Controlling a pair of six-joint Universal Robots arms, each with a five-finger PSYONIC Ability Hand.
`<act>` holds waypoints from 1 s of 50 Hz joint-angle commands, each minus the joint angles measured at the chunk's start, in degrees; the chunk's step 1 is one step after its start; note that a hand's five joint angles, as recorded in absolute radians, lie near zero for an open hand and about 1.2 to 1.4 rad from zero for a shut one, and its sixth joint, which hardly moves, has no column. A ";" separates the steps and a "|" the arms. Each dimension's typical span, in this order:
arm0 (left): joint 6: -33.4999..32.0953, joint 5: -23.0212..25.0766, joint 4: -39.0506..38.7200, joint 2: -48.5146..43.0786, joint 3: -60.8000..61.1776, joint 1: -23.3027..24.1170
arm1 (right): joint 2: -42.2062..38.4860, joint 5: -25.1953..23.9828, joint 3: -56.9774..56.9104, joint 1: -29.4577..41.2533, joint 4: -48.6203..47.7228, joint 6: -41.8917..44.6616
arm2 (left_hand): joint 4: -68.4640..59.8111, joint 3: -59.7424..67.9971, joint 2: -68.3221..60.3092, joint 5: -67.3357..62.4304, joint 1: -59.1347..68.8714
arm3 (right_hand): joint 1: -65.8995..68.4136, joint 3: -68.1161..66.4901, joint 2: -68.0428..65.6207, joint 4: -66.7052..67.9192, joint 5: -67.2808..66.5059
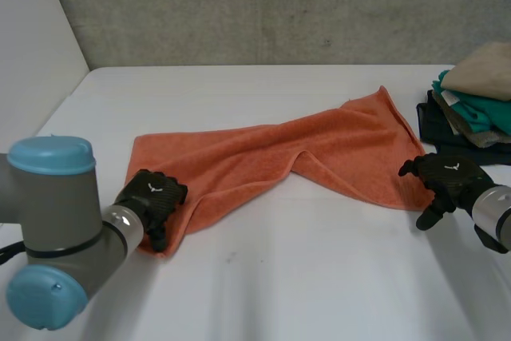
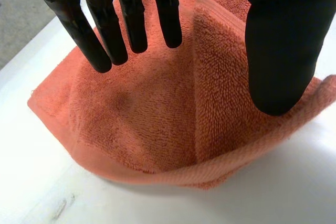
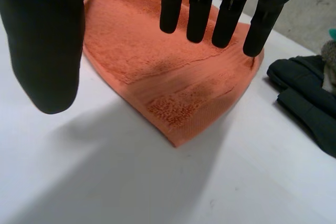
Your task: Fold the laundry.
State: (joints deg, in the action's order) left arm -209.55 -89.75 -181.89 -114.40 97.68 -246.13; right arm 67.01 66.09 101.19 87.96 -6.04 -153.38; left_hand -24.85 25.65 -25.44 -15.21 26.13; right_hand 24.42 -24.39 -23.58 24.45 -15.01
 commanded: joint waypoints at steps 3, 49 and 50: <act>0.73 -4.73 -2.32 -1.79 -0.47 4.52 | -5.13 -0.69 0.94 -0.34 -9.07 1.33 | -3.52 2.72 -2.93 -3.17 2.25 | 7.28 -7.30 -8.12 7.24 -6.68; 8.11 -4.64 0.22 -4.08 -8.73 8.04 | -6.28 -1.84 -5.65 -0.69 -8.38 -1.22 | 7.74 -8.54 8.33 8.10 -9.02 | 0.06 -0.08 -0.90 0.02 0.54; 8.20 -4.73 0.40 -4.43 -8.99 8.21 | -5.93 -1.84 -5.56 -0.69 -8.03 -1.13 | 7.91 -8.71 8.50 8.27 -9.18 | -0.95 0.93 0.11 -0.99 1.54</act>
State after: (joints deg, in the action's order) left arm -201.73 -94.23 -182.98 -117.05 90.78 -238.67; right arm 59.05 64.38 94.99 87.16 -17.30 -153.93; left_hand -18.01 18.32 -18.13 -7.39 18.92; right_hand 24.79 -25.04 -24.69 24.69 -13.68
